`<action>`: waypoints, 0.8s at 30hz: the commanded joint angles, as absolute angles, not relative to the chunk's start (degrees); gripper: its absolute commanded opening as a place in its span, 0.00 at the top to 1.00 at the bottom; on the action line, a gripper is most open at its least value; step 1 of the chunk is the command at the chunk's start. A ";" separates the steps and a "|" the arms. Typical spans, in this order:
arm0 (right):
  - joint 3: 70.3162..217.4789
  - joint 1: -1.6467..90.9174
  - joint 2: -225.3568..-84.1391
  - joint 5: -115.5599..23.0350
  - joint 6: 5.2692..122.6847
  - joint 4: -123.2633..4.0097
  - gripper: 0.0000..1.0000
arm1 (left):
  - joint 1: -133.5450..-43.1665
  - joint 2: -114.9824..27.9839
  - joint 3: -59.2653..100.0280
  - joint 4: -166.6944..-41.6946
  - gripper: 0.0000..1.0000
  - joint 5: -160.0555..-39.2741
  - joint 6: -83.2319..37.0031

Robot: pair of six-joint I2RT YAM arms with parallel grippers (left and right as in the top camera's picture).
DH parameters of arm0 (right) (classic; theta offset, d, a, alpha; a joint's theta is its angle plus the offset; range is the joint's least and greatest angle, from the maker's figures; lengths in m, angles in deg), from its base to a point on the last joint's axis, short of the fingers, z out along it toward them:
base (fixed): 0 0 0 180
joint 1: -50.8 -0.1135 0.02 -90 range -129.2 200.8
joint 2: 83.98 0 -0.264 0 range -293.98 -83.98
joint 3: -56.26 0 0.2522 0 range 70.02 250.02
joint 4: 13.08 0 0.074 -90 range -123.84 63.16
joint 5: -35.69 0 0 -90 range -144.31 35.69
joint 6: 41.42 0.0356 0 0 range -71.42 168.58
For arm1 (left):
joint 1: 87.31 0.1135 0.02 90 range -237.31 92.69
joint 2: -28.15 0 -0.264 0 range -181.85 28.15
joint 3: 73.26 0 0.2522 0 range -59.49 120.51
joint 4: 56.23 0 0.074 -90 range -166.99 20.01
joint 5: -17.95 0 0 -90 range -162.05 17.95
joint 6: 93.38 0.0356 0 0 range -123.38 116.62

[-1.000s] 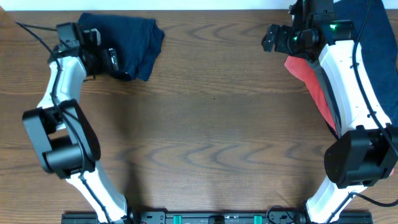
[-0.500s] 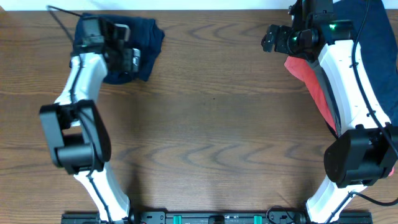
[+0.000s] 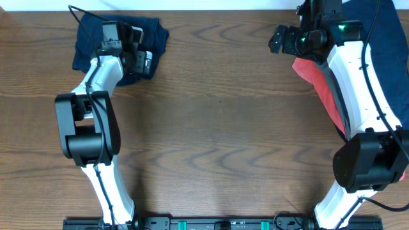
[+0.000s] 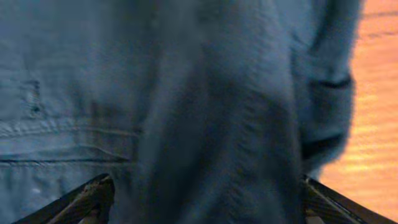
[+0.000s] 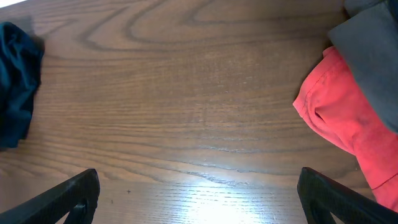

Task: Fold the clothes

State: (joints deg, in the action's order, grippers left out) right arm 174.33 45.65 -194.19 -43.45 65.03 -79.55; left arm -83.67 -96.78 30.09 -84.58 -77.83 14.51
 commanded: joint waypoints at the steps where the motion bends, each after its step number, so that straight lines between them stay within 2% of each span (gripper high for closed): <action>1: 174.49 44.73 -194.93 -43.76 64.37 -79.31 0.01 | -83.73 -98.48 29.98 -82.74 0.10 -72.47 15.04; 9: 174.49 44.73 -194.93 -43.76 64.35 -78.96 0.01 | -83.84 -98.39 30.00 -80.38 0.10 -70.92 14.73; 13: 174.49 44.73 -194.93 -43.74 64.35 -78.30 0.01 | -83.86 -96.51 30.02 -80.62 0.10 -70.90 10.62; 22: 178.25 44.80 -194.63 -42.01 58.88 -76.60 0.01 | -83.86 -82.57 30.65 -85.34 0.09 -70.92 8.24; 24: 180.98 44.91 -193.93 -42.03 56.81 -78.76 0.01 | -83.86 -78.61 30.65 -87.31 0.06 -70.94 8.26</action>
State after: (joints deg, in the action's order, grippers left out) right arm 176.56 45.65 -194.21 -42.71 61.24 -77.65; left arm -83.78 -85.96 30.06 -86.11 -71.60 9.49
